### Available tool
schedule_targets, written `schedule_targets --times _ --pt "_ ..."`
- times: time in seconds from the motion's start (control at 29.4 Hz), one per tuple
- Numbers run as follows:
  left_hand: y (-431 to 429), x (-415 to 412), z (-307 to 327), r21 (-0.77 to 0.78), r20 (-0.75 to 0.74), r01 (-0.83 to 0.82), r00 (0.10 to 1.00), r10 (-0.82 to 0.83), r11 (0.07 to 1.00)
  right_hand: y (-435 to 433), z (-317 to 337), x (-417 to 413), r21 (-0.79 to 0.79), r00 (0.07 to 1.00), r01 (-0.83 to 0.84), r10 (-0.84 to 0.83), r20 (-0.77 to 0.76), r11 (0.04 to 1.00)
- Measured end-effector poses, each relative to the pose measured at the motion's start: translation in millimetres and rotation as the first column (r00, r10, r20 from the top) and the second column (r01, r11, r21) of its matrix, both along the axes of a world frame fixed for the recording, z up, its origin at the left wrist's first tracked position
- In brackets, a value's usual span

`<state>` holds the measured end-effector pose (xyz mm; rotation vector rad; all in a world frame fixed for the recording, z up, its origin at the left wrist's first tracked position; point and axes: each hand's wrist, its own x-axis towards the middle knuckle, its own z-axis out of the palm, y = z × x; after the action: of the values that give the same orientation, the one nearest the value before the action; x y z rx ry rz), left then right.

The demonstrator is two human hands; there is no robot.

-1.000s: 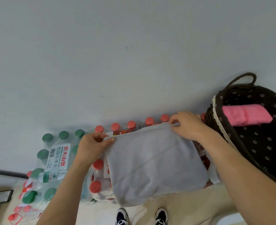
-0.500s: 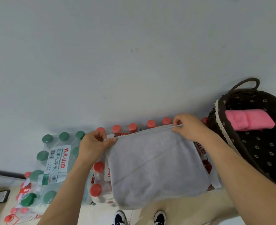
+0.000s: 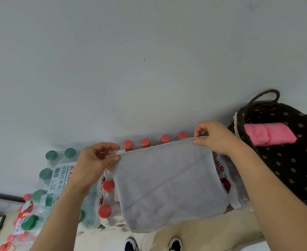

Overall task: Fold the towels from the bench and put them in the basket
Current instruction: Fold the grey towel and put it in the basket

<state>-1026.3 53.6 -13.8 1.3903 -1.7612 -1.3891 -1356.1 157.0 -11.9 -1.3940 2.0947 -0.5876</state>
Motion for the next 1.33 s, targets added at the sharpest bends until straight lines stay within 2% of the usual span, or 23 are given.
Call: schedule_targets --times 0.2,0.34,0.51,0.61,0.68,0.75,0.78,0.82,0.85,0.95,1.05,1.16,1.26,1.33 --pt "3.2 11.7 21.3 -0.201 0.287 0.182 0.95 -0.12 0.962 10.2 29.9 16.3 -0.123 1.0 -0.024 0.023 -0.009 0.992" --pt "7.4 22.4 33.8 -0.174 0.362 0.244 0.917 -0.169 0.954 17.6 51.3 22.4 -0.124 0.994 -0.095 0.101 0.041 0.988" --pt "19.0 21.8 51.9 -0.112 0.449 0.322 0.86 -0.241 0.94 20.7 61.6 23.3 -0.011 0.976 -0.113 0.109 -0.191 0.994" --pt "27.4 18.9 62.7 -0.144 0.503 0.368 0.826 -0.252 0.918 23.0 66.3 18.5 -0.003 0.95 -0.093 0.088 -0.3 0.996" --pt "31.6 19.1 68.9 -0.19 0.414 0.274 0.893 -0.176 0.943 27.1 71.9 13.1 -0.055 0.965 -0.056 0.039 -0.259 0.997" --pt "32.3 20.2 72.5 -0.151 0.183 0.134 0.977 -0.105 0.979 31.7 81.6 9.8 -0.114 0.999 0.032 -0.027 0.039 0.993" --pt "31.9 19.7 75.2 -0.114 0.048 0.072 0.997 -0.067 0.991 33.5 88.5 9.8 -0.136 0.974 0.089 -0.058 0.219 0.987" --pt "30.8 19.1 78.3 -0.099 -0.065 0.009 0.998 -0.016 0.995 33.8 95.2 9.8 -0.158 0.927 0.144 -0.078 0.367 0.977" --pt "29.3 17.1 82.8 -0.108 -0.16 -0.06 0.986 0.043 0.992 32.2 101.6 9.2 -0.192 0.889 0.192 -0.087 0.45 0.962" --pt "20.6 5.2 102.9 -0.211 -0.353 -0.257 0.92 0.172 0.943 19.9 124.5 10.5 -0.338 0.798 0.35 -0.089 0.595 0.874" --pt "11.6 -5.6 133.4 -0.323 -0.477 -0.377 0.857 0.194 0.868 13.1 152.6 14.1 -0.498 0.741 0.455 -0.004 0.671 0.738" --pt "11.6 -7.7 161.5 -0.435 -0.535 -0.433 0.83 0.16 0.789 21.0 180.9 16.9 -0.62 0.755 0.439 0.106 0.647 0.65" --pt "19.2 -3.8 180.3 -0.516 -0.554 -0.455 0.824 0.123 0.725 40.2 203.0 22.9 -0.698 0.767 0.381 0.213 0.605 0.607" --pt "26.3 5.9 180.7 -0.54 -0.529 -0.412 0.845 0.085 0.734 56.0 202.0 26.7 -0.705 0.771 0.338 0.246 0.588 0.624"
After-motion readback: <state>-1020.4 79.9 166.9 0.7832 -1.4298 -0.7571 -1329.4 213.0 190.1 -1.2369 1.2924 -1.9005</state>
